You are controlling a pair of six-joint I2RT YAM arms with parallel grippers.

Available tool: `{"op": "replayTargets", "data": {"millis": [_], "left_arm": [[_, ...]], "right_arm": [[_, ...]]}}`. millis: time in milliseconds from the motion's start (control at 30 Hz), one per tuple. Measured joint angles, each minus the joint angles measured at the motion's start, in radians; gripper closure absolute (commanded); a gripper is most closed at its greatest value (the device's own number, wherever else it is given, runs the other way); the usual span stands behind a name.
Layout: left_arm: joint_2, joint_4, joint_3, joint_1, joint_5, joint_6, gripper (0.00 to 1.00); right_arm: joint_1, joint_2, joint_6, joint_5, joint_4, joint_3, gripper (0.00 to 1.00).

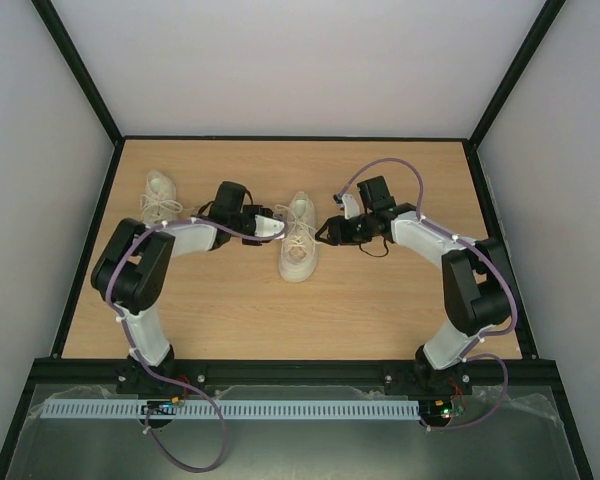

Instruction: Tie the shoes

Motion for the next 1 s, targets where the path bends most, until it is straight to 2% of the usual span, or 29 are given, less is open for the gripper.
{"op": "replayTargets", "data": {"millis": [300, 367, 467, 500, 733, 1000], "left_arm": [[0.038, 0.071, 0.006, -0.021, -0.035, -0.003, 0.65], [0.045, 0.088, 0.013, -0.025, -0.043, -0.007, 0.74], [0.058, 0.107, 0.027, -0.032, -0.050, -0.008, 0.95], [0.059, 0.109, 0.030, -0.034, -0.052, -0.013, 0.98], [0.057, 0.111, 0.018, -0.037, -0.049, 0.020, 0.98], [0.002, 0.051, -0.086, -0.035, -0.043, 0.052, 0.98]], "right_arm": [[0.000, 0.000, 0.000, 0.000, 0.000, 0.000, 0.54], [0.000, 0.000, 0.000, 0.000, 0.000, 0.000, 0.55], [0.000, 0.000, 0.000, -0.001, 0.001, 0.000, 0.55], [0.000, 0.000, 0.000, -0.001, 0.001, 0.000, 0.55], [0.000, 0.000, -0.001, 0.000, 0.000, 0.000, 0.55], [0.000, 0.000, 0.000, 0.000, 0.002, 0.000, 0.56]]}}
